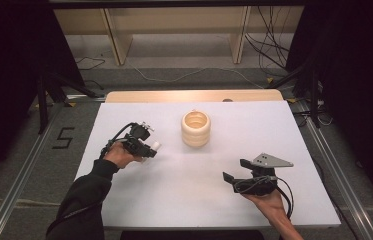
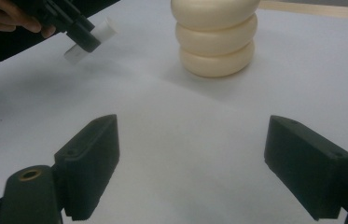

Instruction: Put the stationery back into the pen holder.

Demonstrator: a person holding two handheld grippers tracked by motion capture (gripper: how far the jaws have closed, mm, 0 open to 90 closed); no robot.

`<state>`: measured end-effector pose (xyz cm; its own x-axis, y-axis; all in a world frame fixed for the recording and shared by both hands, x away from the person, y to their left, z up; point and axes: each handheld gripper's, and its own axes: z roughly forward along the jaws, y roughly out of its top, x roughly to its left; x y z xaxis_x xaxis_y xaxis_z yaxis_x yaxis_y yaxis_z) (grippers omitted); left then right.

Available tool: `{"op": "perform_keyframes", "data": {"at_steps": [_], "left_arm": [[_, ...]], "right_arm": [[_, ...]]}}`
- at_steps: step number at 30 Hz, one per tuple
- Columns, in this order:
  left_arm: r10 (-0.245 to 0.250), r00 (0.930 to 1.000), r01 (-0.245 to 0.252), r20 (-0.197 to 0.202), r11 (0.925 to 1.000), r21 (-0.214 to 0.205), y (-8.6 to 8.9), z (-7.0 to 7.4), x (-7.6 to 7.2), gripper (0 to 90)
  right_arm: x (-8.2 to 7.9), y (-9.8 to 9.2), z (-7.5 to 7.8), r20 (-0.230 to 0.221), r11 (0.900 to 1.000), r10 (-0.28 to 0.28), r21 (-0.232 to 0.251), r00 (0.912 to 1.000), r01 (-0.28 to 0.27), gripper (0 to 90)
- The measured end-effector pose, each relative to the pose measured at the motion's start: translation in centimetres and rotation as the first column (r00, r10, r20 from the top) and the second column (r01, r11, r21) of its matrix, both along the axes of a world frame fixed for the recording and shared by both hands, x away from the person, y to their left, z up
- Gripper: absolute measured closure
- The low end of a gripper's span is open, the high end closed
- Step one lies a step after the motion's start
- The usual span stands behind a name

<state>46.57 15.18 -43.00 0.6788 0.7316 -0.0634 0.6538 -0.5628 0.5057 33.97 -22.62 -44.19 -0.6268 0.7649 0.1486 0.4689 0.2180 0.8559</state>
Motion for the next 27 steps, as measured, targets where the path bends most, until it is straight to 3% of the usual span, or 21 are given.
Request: {"op": "perform_keyframes", "data": {"at_steps": [8, 17, 24, 27], "left_arm": [[0.052, 0.9943, -0.044, 0.093, 0.9951, -0.088, 0.2, 0.8, -0.2, 68.4], [0.113, 0.977, -0.078, 0.181, 0.9781, -0.193, 0.3, 1.4, -0.4, 68.4], [0.175, 0.9549, -0.107, 0.24, 0.9565, -0.271, 0.2, 2.0, -0.8, 68.3], [0.194, 0.9489, -0.113, 0.249, 0.9444, -0.309, 0.2, 2.3, -0.8, 68.3]], "right_arm": [[0.0, 0.0, 0.0, 0.006, 1.0, 0.006, -0.001, 1.0, -0.006, 18.6], [0.0, 0.1, 0.0, 0.008, 1.0, 0.008, 0.001, 0.9999, -0.008, 18.6], [0.0, 0.1, -0.1, 0.008, 1.0, 0.006, -0.002, 1.0, -0.006, 18.6], [0.0, 0.1, -0.1, 0.005, 1.0, 0.005, -0.001, 1.0, -0.005, 18.6]]}}
